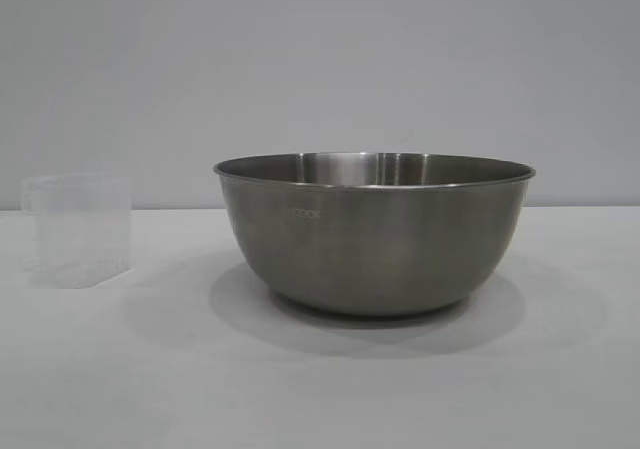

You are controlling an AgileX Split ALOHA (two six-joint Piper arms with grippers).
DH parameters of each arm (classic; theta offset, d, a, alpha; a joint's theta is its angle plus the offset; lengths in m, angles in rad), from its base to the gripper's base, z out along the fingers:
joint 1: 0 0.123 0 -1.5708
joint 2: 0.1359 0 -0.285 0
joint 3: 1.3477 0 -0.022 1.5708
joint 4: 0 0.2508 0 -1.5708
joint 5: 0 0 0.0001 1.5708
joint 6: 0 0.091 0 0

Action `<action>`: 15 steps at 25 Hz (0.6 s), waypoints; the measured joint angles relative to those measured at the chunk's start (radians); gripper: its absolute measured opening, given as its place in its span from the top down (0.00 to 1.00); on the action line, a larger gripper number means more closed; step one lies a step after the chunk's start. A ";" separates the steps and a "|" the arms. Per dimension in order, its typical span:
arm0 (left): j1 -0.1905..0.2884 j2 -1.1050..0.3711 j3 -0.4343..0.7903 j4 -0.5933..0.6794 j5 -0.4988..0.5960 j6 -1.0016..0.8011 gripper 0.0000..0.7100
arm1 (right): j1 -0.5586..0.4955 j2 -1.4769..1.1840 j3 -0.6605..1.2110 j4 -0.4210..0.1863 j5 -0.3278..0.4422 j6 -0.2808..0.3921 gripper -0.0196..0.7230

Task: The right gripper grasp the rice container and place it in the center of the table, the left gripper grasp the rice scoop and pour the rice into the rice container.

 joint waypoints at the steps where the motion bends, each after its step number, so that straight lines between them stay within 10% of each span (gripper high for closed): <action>1: 0.018 0.000 0.000 0.000 0.000 0.000 0.81 | -0.038 0.000 0.000 0.000 0.000 0.000 0.45; 15: 0.197 0.000 0.000 0.001 0.000 0.000 0.81 | -0.200 0.000 0.000 0.000 0.000 0.000 0.45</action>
